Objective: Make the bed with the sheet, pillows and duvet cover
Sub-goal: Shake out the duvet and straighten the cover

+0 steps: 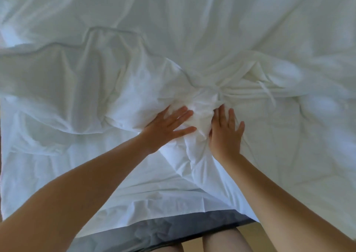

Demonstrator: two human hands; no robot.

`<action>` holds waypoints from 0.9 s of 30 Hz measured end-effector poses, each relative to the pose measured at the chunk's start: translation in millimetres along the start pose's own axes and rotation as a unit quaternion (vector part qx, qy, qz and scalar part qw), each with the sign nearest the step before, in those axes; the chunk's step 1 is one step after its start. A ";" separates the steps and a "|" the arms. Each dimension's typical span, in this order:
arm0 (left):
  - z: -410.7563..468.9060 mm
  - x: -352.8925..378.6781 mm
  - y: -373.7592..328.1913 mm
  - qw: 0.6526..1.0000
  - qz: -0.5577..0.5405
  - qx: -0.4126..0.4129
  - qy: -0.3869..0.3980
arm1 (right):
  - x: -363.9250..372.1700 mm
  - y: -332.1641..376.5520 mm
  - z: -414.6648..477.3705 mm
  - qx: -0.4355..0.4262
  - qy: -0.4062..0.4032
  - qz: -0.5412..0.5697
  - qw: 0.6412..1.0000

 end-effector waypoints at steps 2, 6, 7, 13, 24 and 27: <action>10.7 4.7 15.6 1.000 -0.020 -0.010 -0.021 | -8.8 9.6 -6.2 0.011 -0.016 0.020 1.000; 30.2 2.7 45.1 0.997 -0.016 0.009 -0.077 | -34.6 42.1 -34.7 -0.040 -0.124 0.075 0.989; 31.6 2.8 49.6 0.997 -0.002 0.015 -0.073 | -27.2 46.7 -47.1 -0.061 -0.123 0.056 0.989; 24.2 -2.2 69.0 0.995 -0.058 0.033 -0.069 | 23.6 21.1 -57.0 -0.076 0.020 -0.089 0.993; 50.4 -89.2 10.7 0.980 -0.061 -0.089 -0.167 | -172.4 25.1 64.5 -0.180 0.065 0.197 0.962; 67.9 -87.7 74.3 0.969 0.013 -0.174 -0.174 | -227.0 31.1 111.0 -0.170 0.067 0.218 0.959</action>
Point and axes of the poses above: each hand's wrist, its own z-axis towards the middle knuckle, its own x-axis out of the palm, y = z × x, the point moved 9 cm from there along z, towards the middle knuckle, and after that the axes turned 9 degrees about x, right-handed, at the moved point
